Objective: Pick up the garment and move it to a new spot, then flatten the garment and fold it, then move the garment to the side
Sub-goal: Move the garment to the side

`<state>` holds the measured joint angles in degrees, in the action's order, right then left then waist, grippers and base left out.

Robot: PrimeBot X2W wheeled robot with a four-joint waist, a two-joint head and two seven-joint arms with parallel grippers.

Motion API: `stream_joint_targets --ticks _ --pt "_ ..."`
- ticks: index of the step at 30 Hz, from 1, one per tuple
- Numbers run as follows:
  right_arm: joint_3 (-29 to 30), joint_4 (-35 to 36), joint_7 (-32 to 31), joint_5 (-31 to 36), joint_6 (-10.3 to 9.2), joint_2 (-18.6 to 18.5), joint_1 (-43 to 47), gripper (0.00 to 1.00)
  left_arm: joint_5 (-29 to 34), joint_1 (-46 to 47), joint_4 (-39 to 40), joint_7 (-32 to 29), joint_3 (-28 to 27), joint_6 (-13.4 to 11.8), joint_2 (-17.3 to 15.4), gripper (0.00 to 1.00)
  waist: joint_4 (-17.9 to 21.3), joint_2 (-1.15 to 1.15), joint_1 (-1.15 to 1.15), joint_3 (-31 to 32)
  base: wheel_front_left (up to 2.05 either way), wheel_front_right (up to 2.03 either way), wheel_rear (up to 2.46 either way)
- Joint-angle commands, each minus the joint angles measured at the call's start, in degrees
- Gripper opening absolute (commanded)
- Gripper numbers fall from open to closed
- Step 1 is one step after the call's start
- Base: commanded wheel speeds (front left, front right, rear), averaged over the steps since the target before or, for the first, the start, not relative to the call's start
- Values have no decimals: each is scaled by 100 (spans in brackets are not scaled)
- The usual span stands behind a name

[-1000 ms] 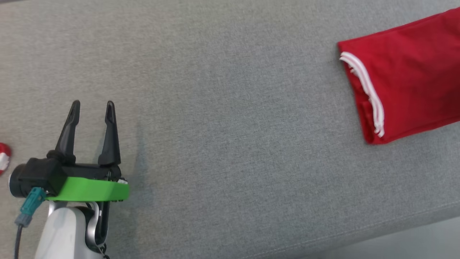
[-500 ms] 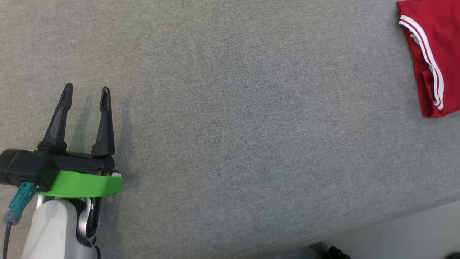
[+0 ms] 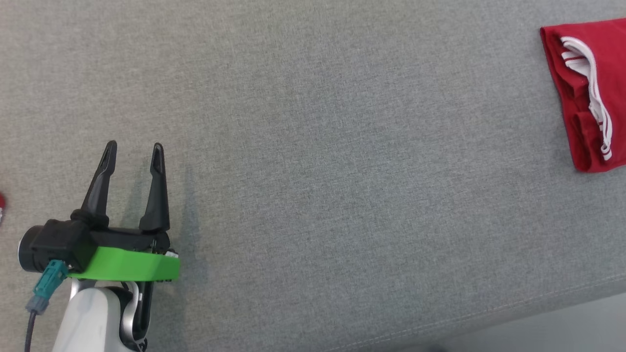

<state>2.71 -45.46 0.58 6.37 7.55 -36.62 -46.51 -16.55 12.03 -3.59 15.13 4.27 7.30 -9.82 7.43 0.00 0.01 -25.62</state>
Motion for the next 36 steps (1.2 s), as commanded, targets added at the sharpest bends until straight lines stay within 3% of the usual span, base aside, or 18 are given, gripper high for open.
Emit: stream_joint_targets --ticks 1,4,8,16,26,36 --pt "-17 78 110 49 -13 65 179 100 -9 -90 -38 -3 6 -6 52 100 -165 0 -1 478 0 0 0" --pt "38 222 333 -99 -13 259 422 100 -20 -213 -141 -3 -32 -4 132 100 -264 0 -1 828 0 0 0" --pt "243 563 663 -766 -12 898 924 100 49 -495 -265 -3 -129 -15 233 100 -386 0 -1 1381 0 0 0" --pt "-114 1784 871 -1658 -12 1601 2149 100 -27 -946 -385 -3 -409 -65 408 100 -479 0 -1 1962 0 0 0" --pt "-567 2786 599 -1955 -12 1930 3415 100 -34 -1369 -643 -3 -628 -72 533 100 -539 0 -1 2545 0 0 0" --pt "-200 3658 586 -1865 -12 2409 4163 100 29 -1484 -900 -3 -727 -65 589 100 -567 0 -1 2672 0 0 0"
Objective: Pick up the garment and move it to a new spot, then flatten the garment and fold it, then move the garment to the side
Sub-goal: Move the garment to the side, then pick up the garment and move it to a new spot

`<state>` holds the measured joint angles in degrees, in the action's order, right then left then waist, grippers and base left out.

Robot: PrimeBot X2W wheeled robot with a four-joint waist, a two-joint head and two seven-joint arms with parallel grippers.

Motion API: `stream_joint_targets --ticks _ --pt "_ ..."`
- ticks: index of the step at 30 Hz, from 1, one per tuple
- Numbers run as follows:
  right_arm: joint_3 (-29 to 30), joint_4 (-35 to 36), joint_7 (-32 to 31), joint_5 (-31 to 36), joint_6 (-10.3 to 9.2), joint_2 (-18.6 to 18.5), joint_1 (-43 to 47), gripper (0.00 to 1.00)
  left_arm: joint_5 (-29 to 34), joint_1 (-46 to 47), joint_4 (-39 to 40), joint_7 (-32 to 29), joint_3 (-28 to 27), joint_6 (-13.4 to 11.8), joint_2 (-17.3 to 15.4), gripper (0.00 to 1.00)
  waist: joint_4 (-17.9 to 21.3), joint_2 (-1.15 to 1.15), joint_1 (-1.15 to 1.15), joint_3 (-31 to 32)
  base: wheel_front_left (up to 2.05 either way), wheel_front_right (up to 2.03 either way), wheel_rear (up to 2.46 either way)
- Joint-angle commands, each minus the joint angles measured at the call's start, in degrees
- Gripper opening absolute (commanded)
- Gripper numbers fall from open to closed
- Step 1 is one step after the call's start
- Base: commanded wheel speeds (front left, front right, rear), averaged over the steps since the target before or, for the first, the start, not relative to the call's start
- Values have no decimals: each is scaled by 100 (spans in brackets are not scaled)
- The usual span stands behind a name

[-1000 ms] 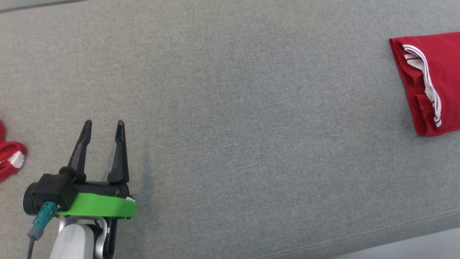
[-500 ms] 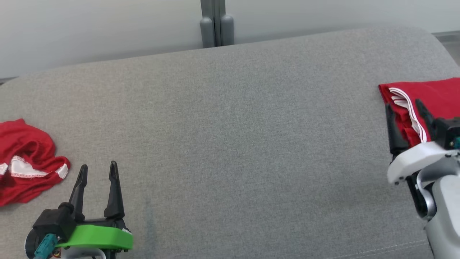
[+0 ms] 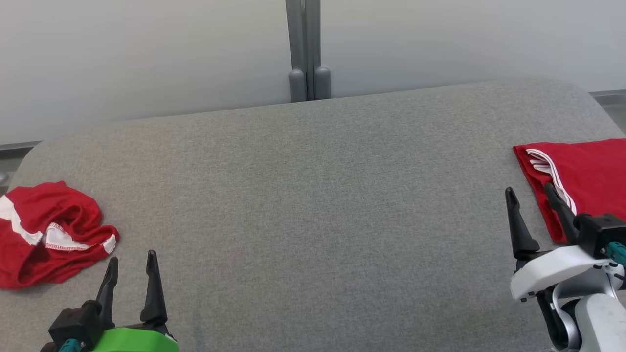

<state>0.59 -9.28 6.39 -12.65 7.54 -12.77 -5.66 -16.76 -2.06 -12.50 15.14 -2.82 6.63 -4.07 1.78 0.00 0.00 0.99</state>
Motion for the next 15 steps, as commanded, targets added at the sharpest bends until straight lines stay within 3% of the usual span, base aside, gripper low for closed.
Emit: stream_joint_targets --ticks 1,8,15 --pt "22 90 6 54 -11 74 108 100 50 -74 -19 -4 -27 5 15 100 0 0 0 18 0 0 0" --pt "-32 287 -69 95 -11 318 190 100 128 11 -106 -4 -47 22 36 100 26 0 0 16 0 0 0" --pt "-62 378 -146 121 -11 321 208 100 136 179 -146 -4 -26 37 55 100 -19 0 0 -28 0 0 0"
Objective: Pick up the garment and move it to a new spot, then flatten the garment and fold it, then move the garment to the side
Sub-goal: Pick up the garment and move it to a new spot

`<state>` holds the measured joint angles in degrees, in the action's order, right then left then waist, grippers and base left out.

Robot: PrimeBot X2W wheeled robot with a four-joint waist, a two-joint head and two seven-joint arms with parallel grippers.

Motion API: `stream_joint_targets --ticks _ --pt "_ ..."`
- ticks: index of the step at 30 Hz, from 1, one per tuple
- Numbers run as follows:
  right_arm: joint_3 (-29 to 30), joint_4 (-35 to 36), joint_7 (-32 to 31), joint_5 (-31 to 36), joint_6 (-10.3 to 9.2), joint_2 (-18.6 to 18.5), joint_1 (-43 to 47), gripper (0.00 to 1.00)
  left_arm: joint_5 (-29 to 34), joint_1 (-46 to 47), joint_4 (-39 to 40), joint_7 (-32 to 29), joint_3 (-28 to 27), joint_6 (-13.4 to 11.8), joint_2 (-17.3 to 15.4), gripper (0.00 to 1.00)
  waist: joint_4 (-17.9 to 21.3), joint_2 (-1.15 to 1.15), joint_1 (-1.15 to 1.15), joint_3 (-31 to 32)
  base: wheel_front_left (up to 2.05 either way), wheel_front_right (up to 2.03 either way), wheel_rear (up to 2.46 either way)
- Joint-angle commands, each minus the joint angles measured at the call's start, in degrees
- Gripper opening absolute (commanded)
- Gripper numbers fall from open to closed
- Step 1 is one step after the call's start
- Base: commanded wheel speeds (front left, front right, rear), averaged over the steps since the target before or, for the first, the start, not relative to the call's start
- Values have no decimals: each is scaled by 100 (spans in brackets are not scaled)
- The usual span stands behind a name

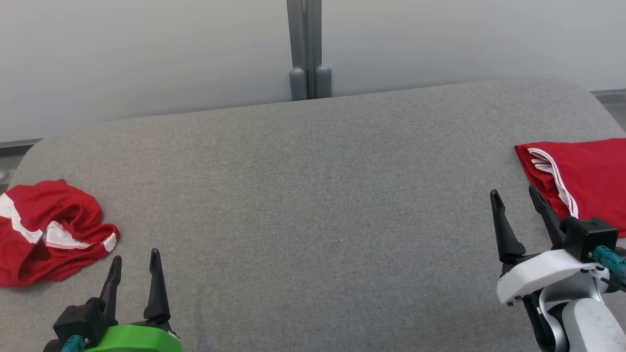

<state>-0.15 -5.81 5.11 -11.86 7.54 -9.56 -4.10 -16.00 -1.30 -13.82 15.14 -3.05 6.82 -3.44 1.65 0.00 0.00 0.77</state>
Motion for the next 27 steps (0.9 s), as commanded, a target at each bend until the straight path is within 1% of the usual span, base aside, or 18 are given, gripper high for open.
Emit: stream_joint_targets --ticks 1,9,13,18,23,27 --pt "21 39 -32 34 -11 13 56 100 62 110 -13 -4 -5 21 -4 100 -11 0 0 -12 0 0 0" --pt "21 -88 -66 -48 -11 46 118 100 91 124 -13 -4 24 37 14 100 -106 0 0 -71 0 0 0" --pt "104 -115 -48 -29 -11 45 170 100 73 188 -16 -4 28 45 21 100 -286 0 0 -103 0 0 0" --pt "154 -70 -68 2 -11 64 217 100 82 242 -16 -4 34 54 27 100 -659 0 0 -125 0 0 0" --pt "191 -73 -63 -46 -11 176 238 100 121 214 -9 -4 32 56 7 100 -1242 0 0 -119 0 0 0" --pt "113 -90 -36 -26 -11 223 234 100 151 118 27 -4 6 59 -23 100 -1698 0 0 -108 0 0 0"
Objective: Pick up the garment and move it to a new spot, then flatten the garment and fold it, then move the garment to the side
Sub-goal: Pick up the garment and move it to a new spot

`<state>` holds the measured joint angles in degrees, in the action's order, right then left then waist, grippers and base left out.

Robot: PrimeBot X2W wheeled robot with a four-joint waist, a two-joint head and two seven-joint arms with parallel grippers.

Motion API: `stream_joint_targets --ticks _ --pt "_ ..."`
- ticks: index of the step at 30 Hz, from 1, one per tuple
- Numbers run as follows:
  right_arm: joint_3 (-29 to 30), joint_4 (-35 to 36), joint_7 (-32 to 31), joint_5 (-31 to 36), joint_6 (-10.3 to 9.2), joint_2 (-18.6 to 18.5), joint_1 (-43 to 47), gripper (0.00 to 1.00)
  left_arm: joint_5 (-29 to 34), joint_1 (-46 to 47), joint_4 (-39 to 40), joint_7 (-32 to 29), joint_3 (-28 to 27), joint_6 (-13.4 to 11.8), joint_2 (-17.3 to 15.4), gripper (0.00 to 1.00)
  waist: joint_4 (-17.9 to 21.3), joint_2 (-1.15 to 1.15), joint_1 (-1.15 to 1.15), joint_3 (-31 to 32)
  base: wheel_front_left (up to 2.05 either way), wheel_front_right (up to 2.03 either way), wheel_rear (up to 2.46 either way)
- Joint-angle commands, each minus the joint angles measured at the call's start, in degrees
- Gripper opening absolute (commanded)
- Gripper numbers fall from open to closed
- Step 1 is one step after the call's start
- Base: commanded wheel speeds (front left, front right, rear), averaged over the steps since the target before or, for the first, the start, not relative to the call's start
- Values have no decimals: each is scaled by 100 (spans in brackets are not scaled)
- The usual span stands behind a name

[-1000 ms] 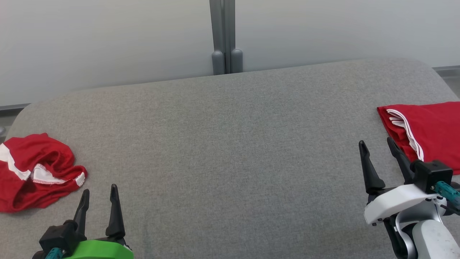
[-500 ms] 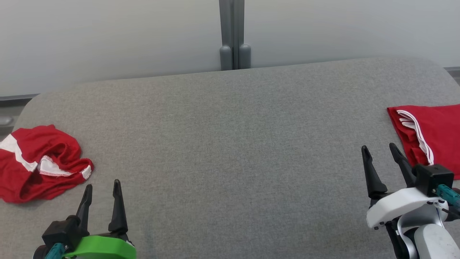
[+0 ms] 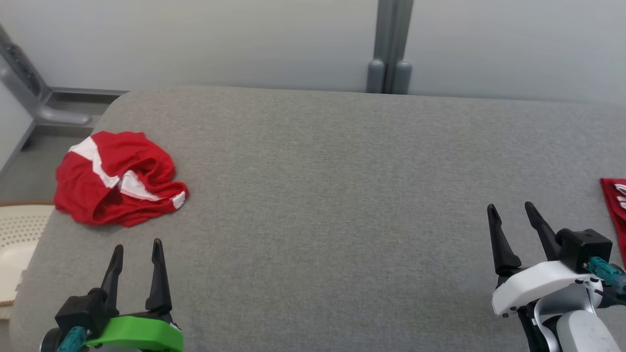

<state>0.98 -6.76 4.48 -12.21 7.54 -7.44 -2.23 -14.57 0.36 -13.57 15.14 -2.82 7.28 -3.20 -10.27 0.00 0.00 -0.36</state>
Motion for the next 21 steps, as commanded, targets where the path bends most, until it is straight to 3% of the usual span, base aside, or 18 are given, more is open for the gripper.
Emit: stream_joint_targets --ticks 1,12,21 --pt "-30 -6 27 8 -11 21 27 100 -2 -83 13 -3 -46 13 -55 100 -610 0 0 8 0 0 0" --pt "-272 -182 95 -39 -11 21 -48 100 -45 -220 19 -4 -149 19 -68 100 -1543 0 0 101 0 0 0" --pt "-317 -193 62 -47 -11 -3 -56 100 -55 -304 91 -4 -181 21 -48 100 -1816 0 0 79 0 0 0"
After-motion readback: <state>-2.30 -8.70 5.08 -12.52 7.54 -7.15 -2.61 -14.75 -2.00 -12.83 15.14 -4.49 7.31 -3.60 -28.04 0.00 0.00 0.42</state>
